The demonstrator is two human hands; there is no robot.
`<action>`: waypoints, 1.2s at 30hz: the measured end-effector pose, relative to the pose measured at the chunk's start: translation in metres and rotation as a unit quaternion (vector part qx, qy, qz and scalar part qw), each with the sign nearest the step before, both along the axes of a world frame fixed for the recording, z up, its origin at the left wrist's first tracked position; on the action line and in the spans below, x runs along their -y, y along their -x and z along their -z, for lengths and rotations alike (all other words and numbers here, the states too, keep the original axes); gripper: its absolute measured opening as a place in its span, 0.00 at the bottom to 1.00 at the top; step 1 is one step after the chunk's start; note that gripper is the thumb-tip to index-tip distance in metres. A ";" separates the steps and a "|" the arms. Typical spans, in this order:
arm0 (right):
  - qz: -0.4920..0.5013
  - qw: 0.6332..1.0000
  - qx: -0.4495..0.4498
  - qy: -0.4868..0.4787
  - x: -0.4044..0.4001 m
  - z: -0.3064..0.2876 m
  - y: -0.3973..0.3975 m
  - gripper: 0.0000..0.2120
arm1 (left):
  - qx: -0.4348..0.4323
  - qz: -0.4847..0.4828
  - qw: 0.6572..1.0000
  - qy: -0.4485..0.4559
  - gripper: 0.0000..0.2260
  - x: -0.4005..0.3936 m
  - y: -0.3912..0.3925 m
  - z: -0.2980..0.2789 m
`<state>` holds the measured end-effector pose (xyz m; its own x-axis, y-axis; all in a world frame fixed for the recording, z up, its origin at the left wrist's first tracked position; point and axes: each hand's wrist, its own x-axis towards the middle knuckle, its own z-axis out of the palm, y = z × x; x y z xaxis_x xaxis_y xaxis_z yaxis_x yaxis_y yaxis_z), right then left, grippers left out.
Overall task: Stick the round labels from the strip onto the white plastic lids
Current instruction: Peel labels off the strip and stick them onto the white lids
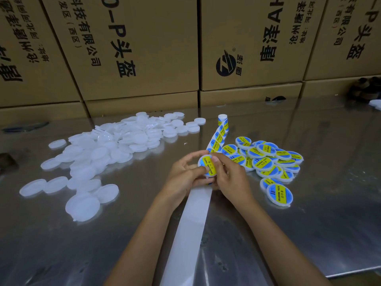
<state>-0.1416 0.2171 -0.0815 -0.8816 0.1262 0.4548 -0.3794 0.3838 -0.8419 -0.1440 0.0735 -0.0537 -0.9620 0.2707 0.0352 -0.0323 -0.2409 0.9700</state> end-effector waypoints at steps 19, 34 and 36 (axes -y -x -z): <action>0.026 0.999 0.022 0.039 0.004 -0.001 0.000 0.17 | -0.013 -0.052 0.999 0.001 0.11 0.000 0.000 0.002; -0.101 0.974 0.123 0.163 0.005 -0.014 -0.005 0.12 | 0.013 -0.164 0.986 -0.035 0.10 0.003 0.001 0.002; -0.120 0.976 0.109 0.142 0.006 -0.014 -0.008 0.14 | 0.021 -0.185 0.982 -0.027 0.09 0.004 0.002 0.003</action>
